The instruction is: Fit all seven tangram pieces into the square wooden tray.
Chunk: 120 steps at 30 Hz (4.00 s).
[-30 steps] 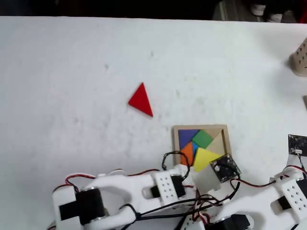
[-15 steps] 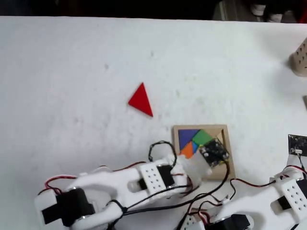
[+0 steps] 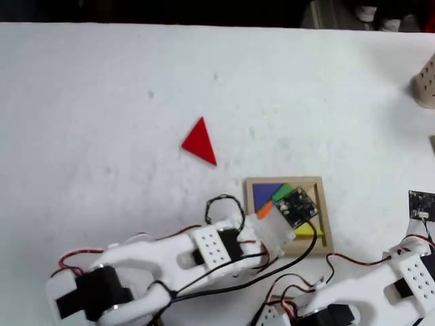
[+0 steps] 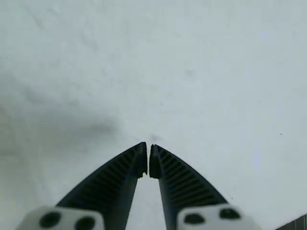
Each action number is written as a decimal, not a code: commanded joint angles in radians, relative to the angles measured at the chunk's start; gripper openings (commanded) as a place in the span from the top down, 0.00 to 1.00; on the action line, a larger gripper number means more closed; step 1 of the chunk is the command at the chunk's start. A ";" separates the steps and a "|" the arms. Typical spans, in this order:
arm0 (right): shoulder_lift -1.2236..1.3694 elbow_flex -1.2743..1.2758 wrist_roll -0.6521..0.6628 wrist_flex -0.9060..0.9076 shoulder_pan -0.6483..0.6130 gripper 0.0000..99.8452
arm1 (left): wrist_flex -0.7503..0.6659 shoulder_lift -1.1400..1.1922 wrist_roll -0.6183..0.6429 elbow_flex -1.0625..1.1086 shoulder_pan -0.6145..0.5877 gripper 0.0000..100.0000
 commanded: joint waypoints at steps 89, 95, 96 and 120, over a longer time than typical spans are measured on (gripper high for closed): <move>-0.013 -0.006 0.020 -0.010 0.021 0.98 | -0.091 0.211 0.012 -0.230 -0.140 0.98; -0.013 -0.006 0.020 -0.013 0.021 0.98 | -0.080 0.217 0.006 -0.215 -0.140 0.98; -0.013 -0.006 0.020 -0.013 0.021 0.98 | -0.080 0.217 0.006 -0.212 -0.142 0.98; -0.013 -0.006 0.020 -0.010 0.021 0.98 | -0.153 0.306 0.014 -0.282 -0.111 0.98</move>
